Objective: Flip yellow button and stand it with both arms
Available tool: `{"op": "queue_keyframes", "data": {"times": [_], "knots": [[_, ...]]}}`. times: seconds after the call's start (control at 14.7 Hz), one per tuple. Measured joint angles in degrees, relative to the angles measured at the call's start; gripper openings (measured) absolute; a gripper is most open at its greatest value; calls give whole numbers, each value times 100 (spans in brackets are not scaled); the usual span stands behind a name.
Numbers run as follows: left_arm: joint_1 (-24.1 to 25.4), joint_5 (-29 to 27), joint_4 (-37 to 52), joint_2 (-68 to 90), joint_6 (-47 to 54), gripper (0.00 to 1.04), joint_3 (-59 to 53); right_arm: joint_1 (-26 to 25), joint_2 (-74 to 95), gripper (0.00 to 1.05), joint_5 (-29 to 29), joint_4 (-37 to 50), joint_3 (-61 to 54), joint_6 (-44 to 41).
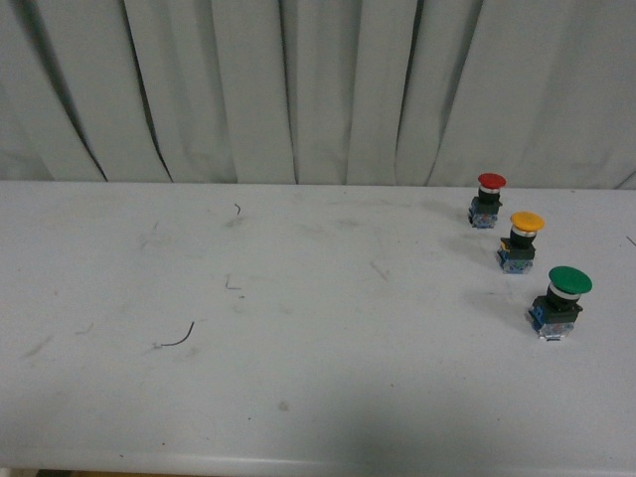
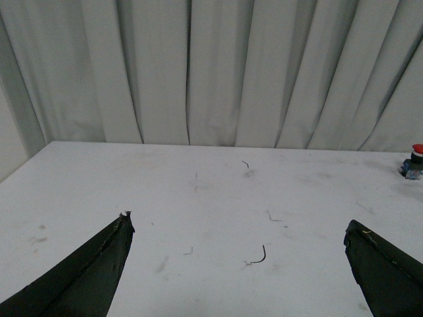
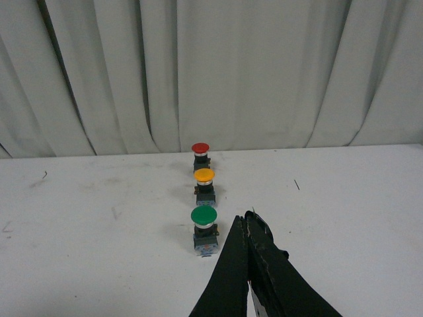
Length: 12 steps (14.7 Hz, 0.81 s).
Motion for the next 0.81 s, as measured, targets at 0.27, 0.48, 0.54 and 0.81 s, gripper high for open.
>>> {"op": "queue_keyframes", "data": {"times": [0.27, 0.48, 0.54, 0.81], "knots": [[0, -2, 2, 0, 0, 98, 0, 0, -1040, 8, 0, -1091, 2, -13], [2, 0, 2, 0, 0, 98, 0, 0, -1040, 30, 0, -1093, 2, -13], [2, 0, 2, 0, 0, 98, 0, 0, -1040, 34, 0, -1093, 2, -13], [0, 0, 0, 0, 0, 98, 0, 0, -1040, 61, 0, -1093, 2, -13]]}}
